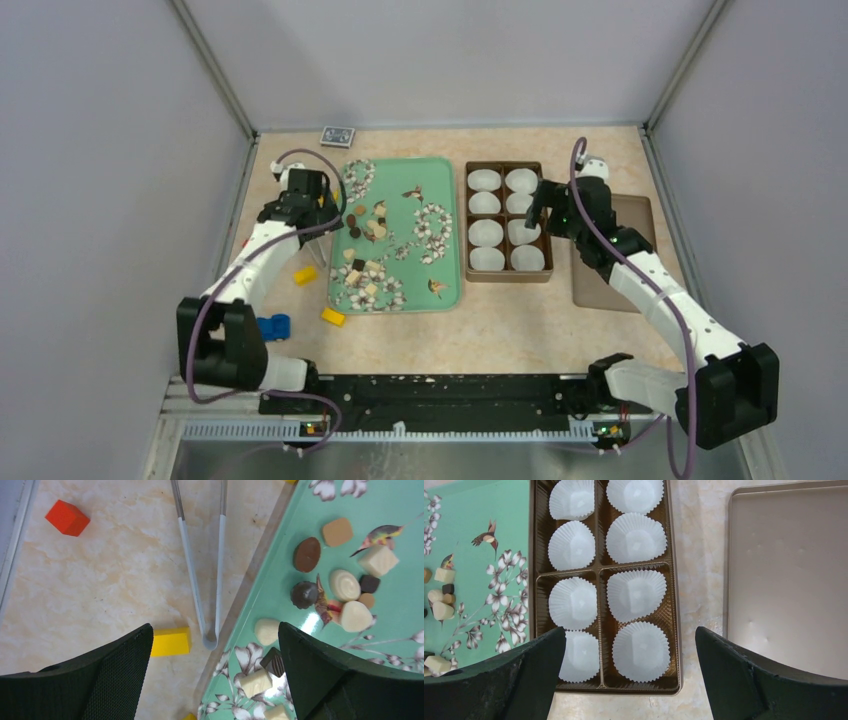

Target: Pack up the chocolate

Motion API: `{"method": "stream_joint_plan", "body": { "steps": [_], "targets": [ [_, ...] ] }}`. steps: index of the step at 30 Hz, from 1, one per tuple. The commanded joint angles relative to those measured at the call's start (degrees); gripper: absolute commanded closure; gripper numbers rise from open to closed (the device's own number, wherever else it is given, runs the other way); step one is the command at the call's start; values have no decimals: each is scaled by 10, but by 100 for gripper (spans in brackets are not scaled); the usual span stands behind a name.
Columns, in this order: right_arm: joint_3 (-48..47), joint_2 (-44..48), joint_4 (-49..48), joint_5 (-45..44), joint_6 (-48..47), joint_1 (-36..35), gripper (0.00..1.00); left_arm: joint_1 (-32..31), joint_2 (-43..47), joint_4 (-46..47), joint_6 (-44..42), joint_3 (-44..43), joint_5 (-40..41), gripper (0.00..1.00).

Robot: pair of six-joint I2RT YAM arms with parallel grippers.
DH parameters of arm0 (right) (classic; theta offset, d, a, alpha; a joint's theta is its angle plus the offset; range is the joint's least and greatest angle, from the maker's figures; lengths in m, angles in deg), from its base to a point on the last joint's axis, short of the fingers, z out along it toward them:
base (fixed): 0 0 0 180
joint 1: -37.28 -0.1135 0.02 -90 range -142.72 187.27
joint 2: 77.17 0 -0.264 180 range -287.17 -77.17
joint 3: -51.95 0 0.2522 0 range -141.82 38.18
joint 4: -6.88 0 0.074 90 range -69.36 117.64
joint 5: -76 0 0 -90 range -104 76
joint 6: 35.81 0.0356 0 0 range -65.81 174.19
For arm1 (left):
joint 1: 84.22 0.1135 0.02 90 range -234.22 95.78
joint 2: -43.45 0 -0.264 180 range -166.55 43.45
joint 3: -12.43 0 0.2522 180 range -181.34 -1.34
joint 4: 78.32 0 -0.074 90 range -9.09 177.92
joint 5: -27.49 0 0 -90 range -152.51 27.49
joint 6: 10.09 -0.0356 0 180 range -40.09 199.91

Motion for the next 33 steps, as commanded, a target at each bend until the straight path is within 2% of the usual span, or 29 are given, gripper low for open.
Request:
{"method": "stream_joint_plan", "body": {
  "steps": [1,5,14,23,33],
  "targets": [
    [0,22,-18,-4,-3,-1,1,10,-71,-7,16,-31,-8,1],
    [4,30,-12,-8,-7,-2,1,38,-106,31,18,-32,-37,1],
    [19,45,-12,-14,-12,-1,1,107,-170,93,7,-45,-130,11],
    [13,30,-19,-6,-12,-2,1,114,-250,81,24,-97,-119,19],
    [3,22,-11,-9,-12,-2,1,114,-293,82,56,-88,-83,28]
  ]
}}
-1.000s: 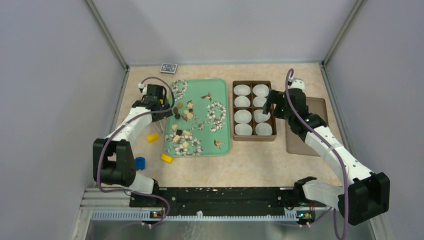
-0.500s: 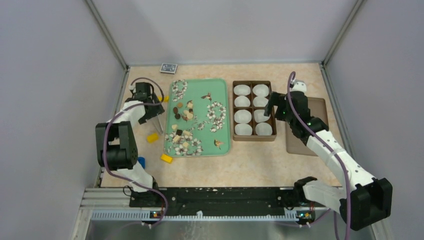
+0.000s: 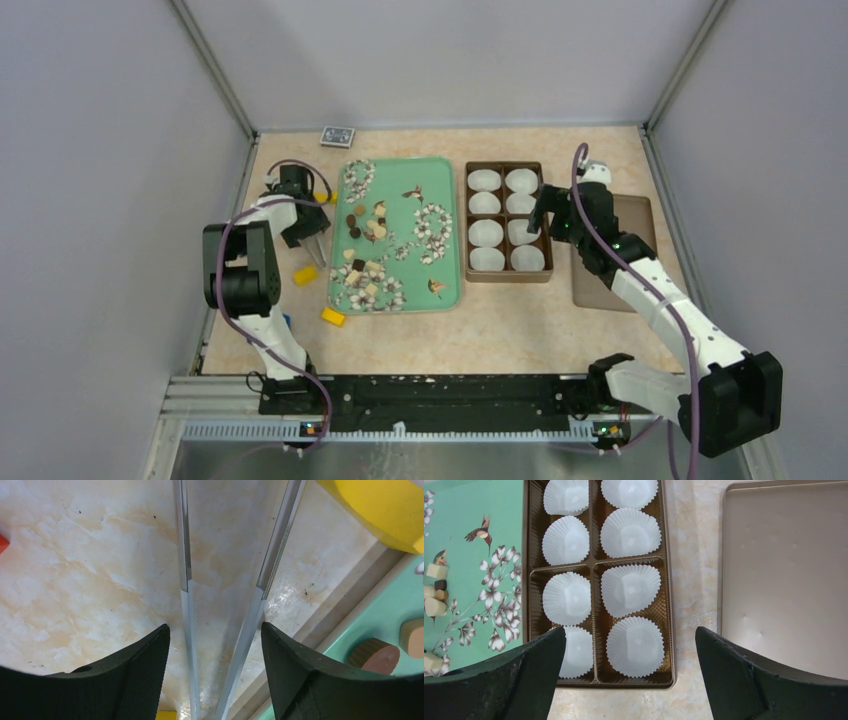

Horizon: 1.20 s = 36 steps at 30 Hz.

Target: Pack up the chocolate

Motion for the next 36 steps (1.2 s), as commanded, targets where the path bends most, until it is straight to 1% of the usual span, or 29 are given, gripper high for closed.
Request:
{"method": "stream_joint_plan", "body": {
  "steps": [1,5,8,10,11,12,14,16,19,24,26,28,31,36],
  "targets": [
    [-17,-1,-10,-4,-4,-2,1,2,-12,16,16,-5,13,28],
    [-16,0,-9,0,1,-2,1,2,-26,20,11,-15,19,28],
    [-14,1,-7,0,4,-1,1,3,-38,16,10,-23,15,26],
    [-14,2,-5,-1,5,-1,1,3,-37,14,9,-24,13,27],
    [-15,2,-5,-1,6,-1,1,3,-34,14,9,-23,16,29],
    [-16,3,-3,-1,5,-2,1,3,-30,13,9,-23,20,33],
    [-15,6,-2,-2,6,-2,1,3,-18,11,4,-25,30,46],
    [-14,8,-4,-2,7,-1,1,3,-5,6,-4,-29,44,53],
    [-15,9,-3,-3,9,-1,1,3,2,-24,-10,-61,65,54],
    [-15,12,-2,-4,9,-1,1,3,32,-36,-32,-88,60,56],
    [-13,14,-2,-7,8,-1,1,3,42,-47,-43,-101,62,61],
    [-14,13,-2,-12,7,-1,1,2,48,-59,-50,-111,63,63],
    [-18,10,-1,-17,6,-2,1,2,69,-62,-64,-110,55,65],
    [-17,7,-10,-11,9,-2,1,2,111,-59,-87,-88,37,65]
  ]
}}
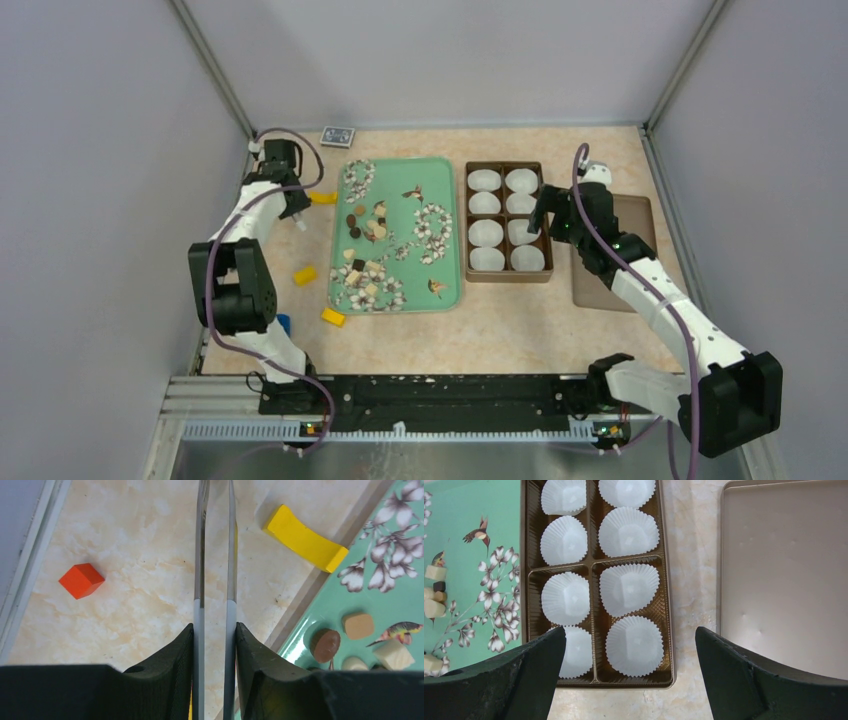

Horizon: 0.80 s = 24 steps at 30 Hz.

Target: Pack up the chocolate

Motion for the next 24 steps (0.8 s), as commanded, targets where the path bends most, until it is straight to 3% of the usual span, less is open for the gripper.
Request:
{"method": "stream_joint_plan", "body": {
  "steps": [1,9,19,24],
  "targets": [
    [-17,6,-16,-4,5,-1,1,1,60,11,-29,8,-8,65],
    [-13,-6,-29,17,16,-2,2,2,8,50,-11,44,47,63],
    [-10,3,-21,14,17,-1,2,4,-80,122,-47,31,20,54],
    [-5,7,-22,26,10,-1,2,8,-91,118,-57,27,-6,38]
  ]
}}
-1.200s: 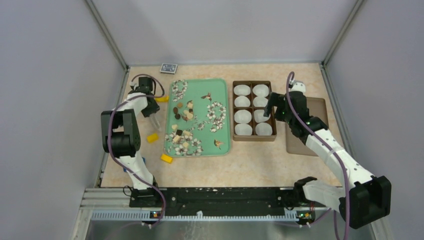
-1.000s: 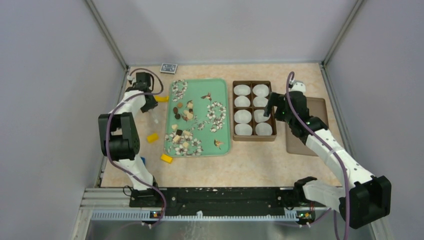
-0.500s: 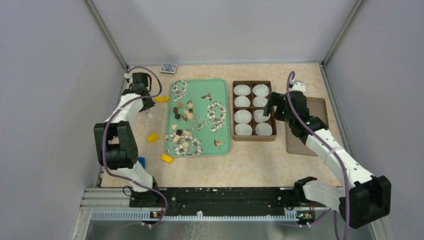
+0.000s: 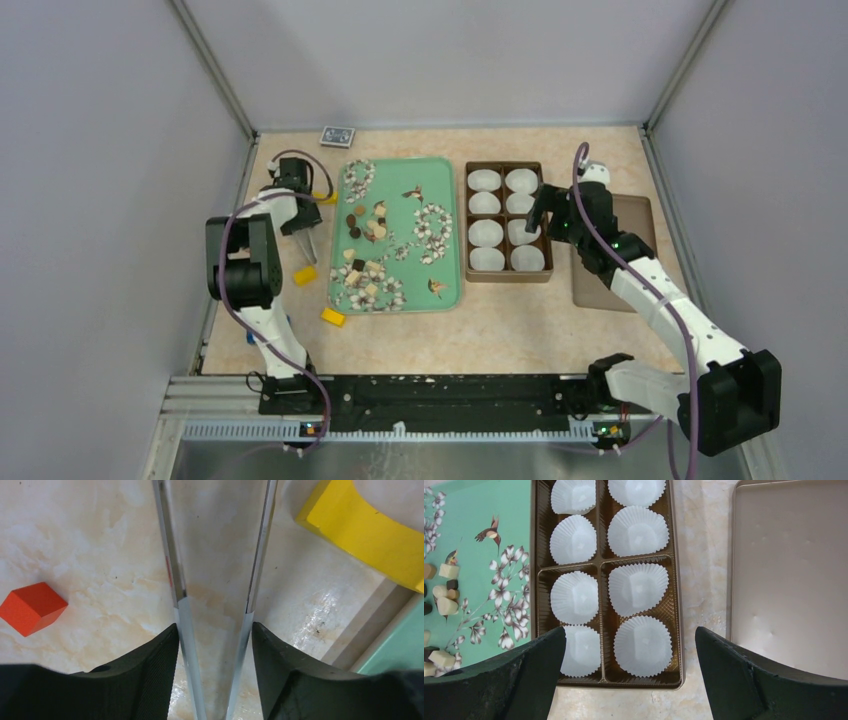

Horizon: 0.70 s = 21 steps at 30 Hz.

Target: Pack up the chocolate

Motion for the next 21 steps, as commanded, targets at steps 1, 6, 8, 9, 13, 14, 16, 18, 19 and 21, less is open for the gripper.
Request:
{"method": "stream_joint_plan", "body": {
  "steps": [1,6,8,9,13,14,16,18,19,21],
  "targets": [
    [-4,11,-15,13,-1,-1,2,8,2,33,-10,-14,-22,32],
    [0,10,-23,24,-1,-1,2,9,19,26,13,-8,-33,4],
    [0,8,-22,25,-3,-2,2,9,32,26,27,0,-39,3],
    [-1,7,-23,26,-4,-2,2,9,35,22,37,1,-42,2],
    [-5,3,-25,30,-10,-1,2,12,23,-20,67,-16,-59,1],
    [-5,2,-26,31,-10,-1,2,13,20,-25,72,-19,-60,1],
    [-5,0,-28,33,-11,-1,2,13,19,-31,76,-18,-51,1],
    [-5,-3,-28,34,-11,-1,2,13,23,-29,85,-10,-32,1],
    [-5,-4,-28,34,-12,-2,2,13,26,-23,86,-1,-24,1],
    [-4,-4,-28,36,-11,-1,2,13,30,-8,79,11,-21,1]
  ]
}}
